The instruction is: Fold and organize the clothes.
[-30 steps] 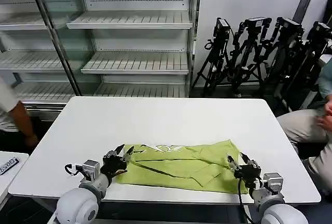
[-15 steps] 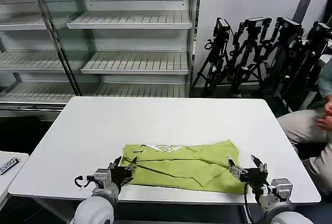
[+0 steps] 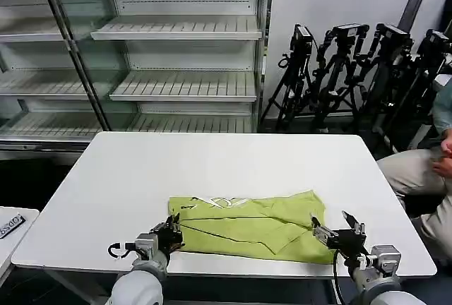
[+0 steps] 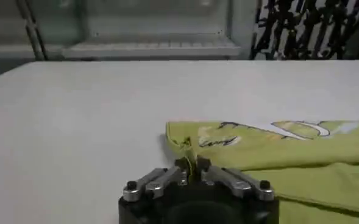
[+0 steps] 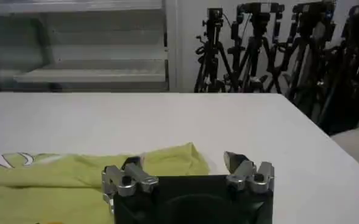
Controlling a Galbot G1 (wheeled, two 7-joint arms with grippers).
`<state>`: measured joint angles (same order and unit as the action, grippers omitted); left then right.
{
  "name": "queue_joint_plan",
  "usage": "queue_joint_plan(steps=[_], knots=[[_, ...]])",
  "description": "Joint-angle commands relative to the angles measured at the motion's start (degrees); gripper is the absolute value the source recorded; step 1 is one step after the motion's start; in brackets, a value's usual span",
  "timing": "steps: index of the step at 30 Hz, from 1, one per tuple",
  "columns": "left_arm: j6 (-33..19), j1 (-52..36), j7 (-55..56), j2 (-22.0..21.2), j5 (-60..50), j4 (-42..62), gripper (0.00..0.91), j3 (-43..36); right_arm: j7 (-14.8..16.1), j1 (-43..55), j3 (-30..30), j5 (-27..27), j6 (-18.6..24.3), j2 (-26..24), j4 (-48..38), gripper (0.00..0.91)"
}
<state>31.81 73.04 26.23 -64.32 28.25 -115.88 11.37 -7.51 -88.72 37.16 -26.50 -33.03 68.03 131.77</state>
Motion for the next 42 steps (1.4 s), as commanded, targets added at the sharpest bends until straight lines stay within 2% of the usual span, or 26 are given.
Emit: queue_joint_plan(steps=[1,3,6,8,10,13,16,18,19,21,23,30,37,42], knots=[[-0.04,4.66,-11.48,4.37,-9.87,-1.43,0.0,14.69,0.03,-0.1,0.28,-0.07,-0.04,-0.04,0.02,0.907],[0.21,6.65,-15.19,8.11,-8.98,-0.95,0.0,21.19,0.23,-0.23,0.73,-0.24,0.01,-0.41,-0.14,0.907],[0.39,10.06,-20.1,10.47,-9.11,-1.33,0.0,32.08,0.44,-0.25,0.88,-0.37,0.12,-0.35,-0.38,0.907],[1.09,10.28,-22.02,10.84,-9.55,-2.91,0.0,34.81,0.49,-0.11,0.83,-0.4,0.2,-0.2,-0.67,0.907],[1.2,9.55,-22.17,10.65,-9.79,-5.33,0.0,33.98,0.44,0.13,0.62,-0.3,0.21,-0.02,-0.94,0.907],[1.27,8.41,-22.0,8.88,-10.18,-10.11,0.0,28.27,0.28,0.08,0.46,-0.23,0.11,0.3,-0.75,0.907],[1.23,6.33,-21.87,6.11,-13.64,-14.2,0.0,18.58,0.31,-0.77,1.16,-0.15,0.04,0.23,-0.18,0.907],[0.87,5.19,-22.49,2.79,-19.78,-15.57,0.0,11.88,0.38,-1.09,1.56,-0.15,0.06,0.26,-0.12,0.907],[0.06,5.07,-22.76,-0.2,-23.39,-16.33,0.0,7.41,0.35,-1.3,2.03,-0.17,0.08,0.58,-0.19,0.907],[-0.38,4.56,-23.03,-4.46,-26.27,-16.67,0.0,-0.57,0.27,-1.34,2.33,-0.14,0.04,0.9,-0.31,0.907],[-0.95,3.67,-23.4,-6.96,-27.98,-15.45,0.0,-5.05,0.19,-1.37,2.55,-0.05,-0.04,0.99,-0.25,0.907],[-0.97,-3.65,-23.17,-11.72,-26.42,-8.54,0.0,-14.48,0.1,-1.75,3.21,0.93,-0.05,0.95,0.42,0.907],[1.21,-8.78,-19.83,-13.49,-15.9,-5.34,0.0,-16.67,0.08,-2.55,4.42,0.91,-0.07,0.79,0.58,0.907],[1.26,-10.81,-19.02,-14.44,-14.54,-2.04,0.01,-17.21,0.05,-2.64,5.03,0.92,-0.08,0.96,0.76,0.907]])
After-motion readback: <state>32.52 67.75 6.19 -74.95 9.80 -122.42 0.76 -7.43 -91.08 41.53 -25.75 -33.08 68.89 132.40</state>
